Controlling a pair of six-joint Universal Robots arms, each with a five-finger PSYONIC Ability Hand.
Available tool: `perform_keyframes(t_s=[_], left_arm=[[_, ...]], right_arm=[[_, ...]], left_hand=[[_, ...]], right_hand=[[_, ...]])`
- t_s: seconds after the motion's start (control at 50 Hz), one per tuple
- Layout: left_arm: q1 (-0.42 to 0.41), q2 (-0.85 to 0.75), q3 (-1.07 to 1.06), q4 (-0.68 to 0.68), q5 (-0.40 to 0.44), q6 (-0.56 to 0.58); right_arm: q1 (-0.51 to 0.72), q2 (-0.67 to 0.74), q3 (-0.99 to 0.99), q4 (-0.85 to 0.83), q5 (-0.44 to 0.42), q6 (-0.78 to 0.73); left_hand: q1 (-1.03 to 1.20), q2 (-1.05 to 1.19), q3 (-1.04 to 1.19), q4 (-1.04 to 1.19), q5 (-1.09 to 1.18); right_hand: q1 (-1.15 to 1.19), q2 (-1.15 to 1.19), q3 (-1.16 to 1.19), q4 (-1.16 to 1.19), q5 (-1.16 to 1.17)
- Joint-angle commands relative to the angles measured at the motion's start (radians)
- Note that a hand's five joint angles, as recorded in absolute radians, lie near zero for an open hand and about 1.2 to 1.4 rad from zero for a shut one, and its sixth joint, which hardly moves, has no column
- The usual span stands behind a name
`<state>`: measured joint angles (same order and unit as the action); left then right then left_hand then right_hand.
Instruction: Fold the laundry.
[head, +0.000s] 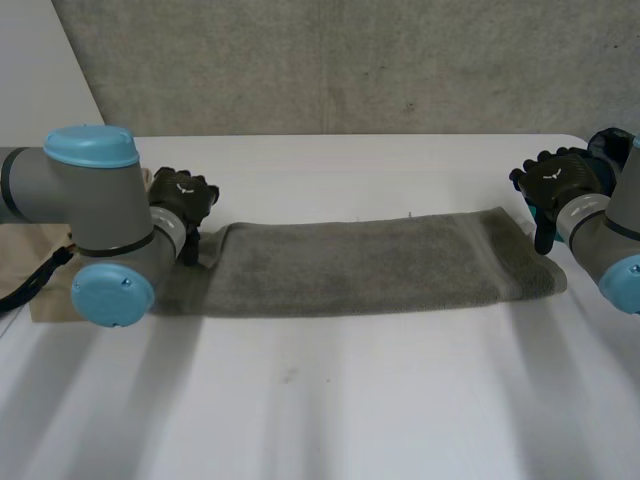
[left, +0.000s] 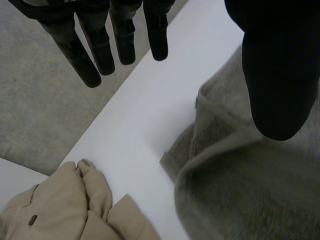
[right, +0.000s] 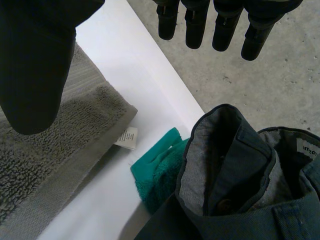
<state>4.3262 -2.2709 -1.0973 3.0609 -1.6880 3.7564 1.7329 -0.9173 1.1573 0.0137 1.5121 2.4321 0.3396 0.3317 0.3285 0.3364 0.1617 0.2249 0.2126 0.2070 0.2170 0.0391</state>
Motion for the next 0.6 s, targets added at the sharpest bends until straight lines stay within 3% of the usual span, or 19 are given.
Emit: perform_keyframes(t_s=[0.02,0.24,0.5,0.52,0.6], left_arm=[[0.046,-0.029,-0.009,0.012,0.037,0.1],[0.099,-0.105,0.014,0.027,0.205,0.108],[0.119,-0.208,0.114,0.053,0.206,0.071],[0.121,-0.211,0.119,0.053,0.206,0.072],[0.121,-0.214,0.126,0.062,0.208,0.066]], right_arm=[[0.005,-0.014,0.025,-0.004,-0.003,0.001],[0.013,-0.008,0.038,-0.014,-0.001,-0.007],[0.01,-0.005,0.051,-0.017,-0.003,-0.007],[0.008,-0.005,0.053,-0.017,-0.003,-0.007],[0.005,-0.008,0.056,-0.018,-0.003,-0.007]], left_hand=[[0.199,0.207,0.21,0.203,0.203],[0.241,0.249,0.252,0.244,0.244],[0.299,0.307,0.31,0.303,0.303],[0.337,0.345,0.348,0.341,0.341],[1.029,1.037,1.04,1.032,1.032]], right_hand=[[-0.05,-0.038,-0.032,-0.042,-0.039],[-0.05,-0.038,-0.032,-0.042,-0.039],[-0.05,-0.038,-0.032,-0.042,-0.039],[-0.05,-0.038,-0.032,-0.042,-0.039],[-0.05,-0.038,-0.032,-0.042,-0.039]])
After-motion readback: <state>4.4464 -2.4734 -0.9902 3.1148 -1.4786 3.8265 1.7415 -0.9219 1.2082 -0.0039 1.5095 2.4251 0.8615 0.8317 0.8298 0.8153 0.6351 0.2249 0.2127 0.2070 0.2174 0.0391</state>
